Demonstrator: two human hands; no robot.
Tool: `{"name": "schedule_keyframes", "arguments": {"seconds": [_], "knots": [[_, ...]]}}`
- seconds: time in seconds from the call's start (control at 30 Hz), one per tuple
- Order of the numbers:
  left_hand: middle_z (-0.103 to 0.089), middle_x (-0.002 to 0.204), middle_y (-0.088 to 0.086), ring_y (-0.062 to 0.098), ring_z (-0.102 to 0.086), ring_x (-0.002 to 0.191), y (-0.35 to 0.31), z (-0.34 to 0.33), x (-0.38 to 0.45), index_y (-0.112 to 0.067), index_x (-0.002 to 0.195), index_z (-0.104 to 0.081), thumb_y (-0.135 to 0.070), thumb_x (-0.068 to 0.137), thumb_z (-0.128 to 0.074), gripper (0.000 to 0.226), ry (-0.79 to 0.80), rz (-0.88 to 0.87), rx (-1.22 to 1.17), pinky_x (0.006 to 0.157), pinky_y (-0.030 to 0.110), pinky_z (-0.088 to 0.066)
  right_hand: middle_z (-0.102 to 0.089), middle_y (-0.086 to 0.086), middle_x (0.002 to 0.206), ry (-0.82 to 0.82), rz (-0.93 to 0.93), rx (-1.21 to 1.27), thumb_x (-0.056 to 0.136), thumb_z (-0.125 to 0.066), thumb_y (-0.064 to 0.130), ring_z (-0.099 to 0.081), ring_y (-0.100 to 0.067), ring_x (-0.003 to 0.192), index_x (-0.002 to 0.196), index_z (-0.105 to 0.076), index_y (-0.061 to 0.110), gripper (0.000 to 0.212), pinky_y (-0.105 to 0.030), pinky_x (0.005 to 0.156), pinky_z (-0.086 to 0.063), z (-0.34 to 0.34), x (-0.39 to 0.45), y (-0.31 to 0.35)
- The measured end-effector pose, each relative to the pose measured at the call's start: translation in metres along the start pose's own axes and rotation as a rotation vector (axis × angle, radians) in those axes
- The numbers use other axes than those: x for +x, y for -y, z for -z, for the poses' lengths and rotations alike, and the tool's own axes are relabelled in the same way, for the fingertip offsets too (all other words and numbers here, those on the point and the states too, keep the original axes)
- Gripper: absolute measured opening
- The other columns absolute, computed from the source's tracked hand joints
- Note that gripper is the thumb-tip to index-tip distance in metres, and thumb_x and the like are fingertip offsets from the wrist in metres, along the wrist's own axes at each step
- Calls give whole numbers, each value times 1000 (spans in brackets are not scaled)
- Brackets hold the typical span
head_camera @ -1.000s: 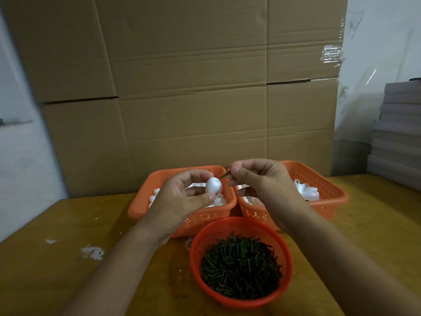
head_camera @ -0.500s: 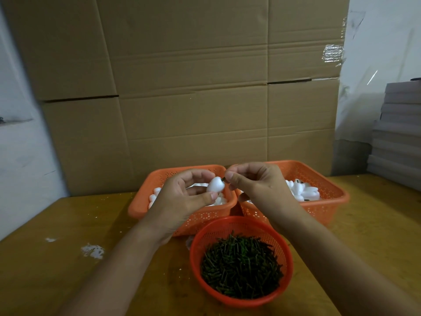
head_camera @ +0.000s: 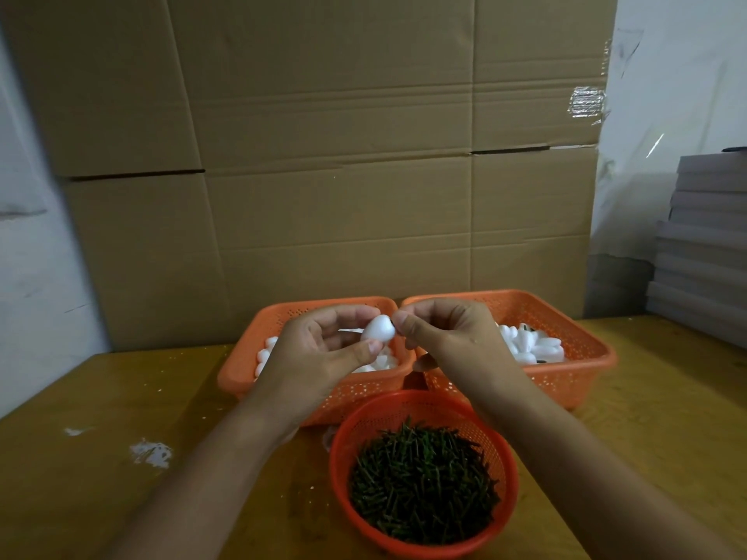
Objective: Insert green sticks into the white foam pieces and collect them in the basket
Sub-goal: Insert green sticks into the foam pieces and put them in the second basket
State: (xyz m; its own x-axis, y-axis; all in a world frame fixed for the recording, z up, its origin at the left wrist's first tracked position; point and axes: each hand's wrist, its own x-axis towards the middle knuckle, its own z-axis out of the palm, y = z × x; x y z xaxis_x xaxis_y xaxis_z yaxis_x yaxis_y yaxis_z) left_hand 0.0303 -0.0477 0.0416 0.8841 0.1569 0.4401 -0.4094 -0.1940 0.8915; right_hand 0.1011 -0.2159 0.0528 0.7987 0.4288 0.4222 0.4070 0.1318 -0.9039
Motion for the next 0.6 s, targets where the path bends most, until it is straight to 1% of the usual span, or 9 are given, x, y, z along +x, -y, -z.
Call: {"name": "schedule_keyframes", "arguments": {"seconds": [0.13,0.23,0.3,0.37,0.43,0.5,0.6], "knots": [[-77,107,3,13,-72,99,-1,1,1,-13,113,-71,-18,78,-75,35,-9,-3,-1,76,25,-57,-62,2,60,9,-15,0,91,-70,15,-59,-9,57,80,-75,12,13,-21,52,-49,-1,0,-1],[-76,108,2,13,-72,96,-1,3,0,-14,112,-70,-19,76,-75,36,-32,-3,-28,74,27,-59,-63,0,62,27,-31,3,91,-69,14,-59,-9,59,80,-76,12,13,-21,53,-49,-1,0,-1],[-76,109,3,15,-72,95,0,3,0,-15,112,-69,-19,76,-77,37,-37,5,-54,74,28,-60,-64,-2,65,48,-49,9,92,-68,13,-60,-10,59,80,-76,12,14,-22,54,-49,0,0,-1],[-75,110,6,17,-72,95,1,3,0,-16,113,-69,-18,77,-83,38,-46,17,-86,74,28,-60,-65,-4,67,65,-65,3,92,-67,13,-60,-11,59,82,-76,12,14,-22,55,-49,2,0,0],[-76,109,8,18,-73,95,2,3,1,-20,108,-71,-20,76,-82,34,-60,31,-133,73,27,-59,-66,-8,70,84,-70,-10,92,-67,13,-59,-10,57,80,-76,13,14,-22,55,-49,2,0,1],[-76,107,9,18,-73,92,2,3,2,-26,101,-75,-24,74,-81,28,-69,42,-191,72,26,-58,-68,-16,75,112,-65,-36,91,-68,14,-59,-10,56,79,-76,15,15,-21,54,-48,2,-1,1],[-76,107,10,17,-74,90,1,5,2,-25,99,-76,-27,73,-83,27,-76,59,-252,73,25,-58,-70,-23,84,129,-32,-77,92,-68,14,-62,-10,62,84,-76,11,12,-22,54,-50,0,-2,1]]}}
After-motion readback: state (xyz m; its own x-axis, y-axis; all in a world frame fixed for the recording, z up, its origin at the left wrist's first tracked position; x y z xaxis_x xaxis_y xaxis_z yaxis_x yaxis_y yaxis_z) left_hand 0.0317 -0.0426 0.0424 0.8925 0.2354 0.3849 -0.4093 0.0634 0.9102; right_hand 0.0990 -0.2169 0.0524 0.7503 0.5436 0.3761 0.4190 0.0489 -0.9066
